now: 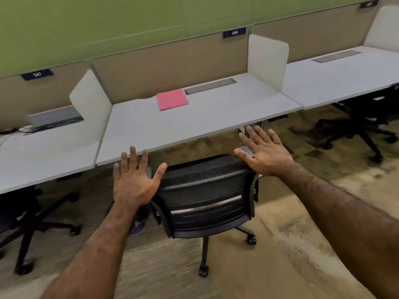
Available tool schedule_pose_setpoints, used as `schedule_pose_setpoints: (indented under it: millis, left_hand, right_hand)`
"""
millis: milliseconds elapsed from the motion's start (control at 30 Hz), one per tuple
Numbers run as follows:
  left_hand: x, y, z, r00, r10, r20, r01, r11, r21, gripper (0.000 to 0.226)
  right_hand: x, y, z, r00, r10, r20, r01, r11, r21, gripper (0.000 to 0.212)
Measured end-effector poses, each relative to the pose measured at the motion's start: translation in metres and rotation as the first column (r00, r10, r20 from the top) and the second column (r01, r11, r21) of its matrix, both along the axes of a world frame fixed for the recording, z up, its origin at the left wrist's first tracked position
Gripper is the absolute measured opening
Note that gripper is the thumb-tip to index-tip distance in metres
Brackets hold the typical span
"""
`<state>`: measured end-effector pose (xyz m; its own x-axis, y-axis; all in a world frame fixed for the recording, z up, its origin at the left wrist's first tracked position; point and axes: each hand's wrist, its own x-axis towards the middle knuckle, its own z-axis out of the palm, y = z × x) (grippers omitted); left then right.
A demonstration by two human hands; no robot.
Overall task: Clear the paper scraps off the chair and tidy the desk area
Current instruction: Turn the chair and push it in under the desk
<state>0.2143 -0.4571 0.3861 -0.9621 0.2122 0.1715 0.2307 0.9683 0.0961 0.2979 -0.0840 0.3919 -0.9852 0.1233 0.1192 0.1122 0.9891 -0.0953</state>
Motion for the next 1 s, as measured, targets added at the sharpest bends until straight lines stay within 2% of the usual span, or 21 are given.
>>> schedule_pose_setpoints:
  millis: [300,1000]
  left_hand:
    - [-0.071,0.015,-0.001,0.996,0.025,-0.091,-0.024,1.000,0.008,0.083]
    - [-0.239,0.014,-0.004,0.992,0.078,-0.102,-0.072,0.995,0.064,0.083]
  right_hand:
    - [-0.076,0.015,0.007,0.998,0.062,0.012,-0.062,0.998,-0.030,0.087]
    - [-0.264,0.018,-0.006,0.997,0.067,0.029,-0.066,0.997,-0.038,0.088]
